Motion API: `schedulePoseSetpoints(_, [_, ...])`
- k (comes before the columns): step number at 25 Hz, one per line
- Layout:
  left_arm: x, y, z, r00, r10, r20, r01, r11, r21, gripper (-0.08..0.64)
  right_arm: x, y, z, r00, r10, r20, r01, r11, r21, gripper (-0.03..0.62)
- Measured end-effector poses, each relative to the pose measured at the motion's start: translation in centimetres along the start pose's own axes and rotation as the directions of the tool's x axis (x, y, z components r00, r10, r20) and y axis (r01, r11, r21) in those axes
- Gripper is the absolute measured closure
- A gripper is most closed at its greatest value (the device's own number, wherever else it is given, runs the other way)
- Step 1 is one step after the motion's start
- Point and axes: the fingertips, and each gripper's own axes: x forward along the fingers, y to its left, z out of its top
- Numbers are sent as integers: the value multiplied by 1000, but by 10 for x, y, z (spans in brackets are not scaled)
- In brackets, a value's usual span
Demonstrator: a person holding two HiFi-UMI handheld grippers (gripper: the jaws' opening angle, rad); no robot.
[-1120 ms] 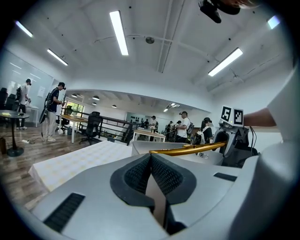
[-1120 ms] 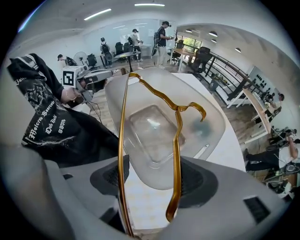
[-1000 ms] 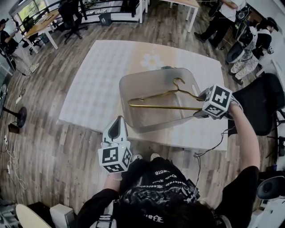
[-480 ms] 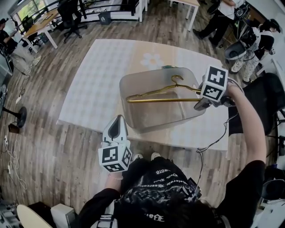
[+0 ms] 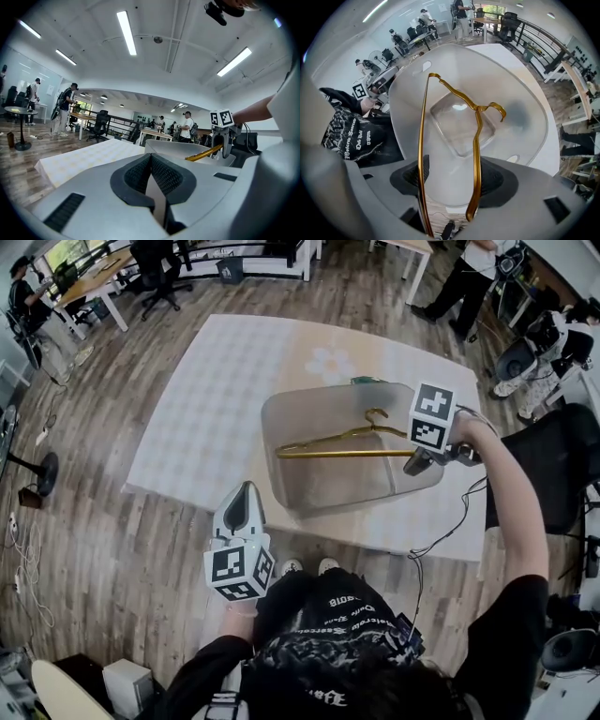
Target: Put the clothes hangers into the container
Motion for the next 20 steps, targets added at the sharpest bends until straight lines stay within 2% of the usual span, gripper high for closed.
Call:
schedulePoseSetpoints(5, [-3, 2, -4, 1000, -5, 7, 5, 1000, 0, 540, 12, -5, 12, 1000, 12, -14, -12, 999, 42, 275])
schedulePoseSetpoints(20, [-13, 9, -10, 999, 34, 5, -34, 999, -4, 540, 42, -13, 20, 992, 10, -122, -8, 1000, 19, 272])
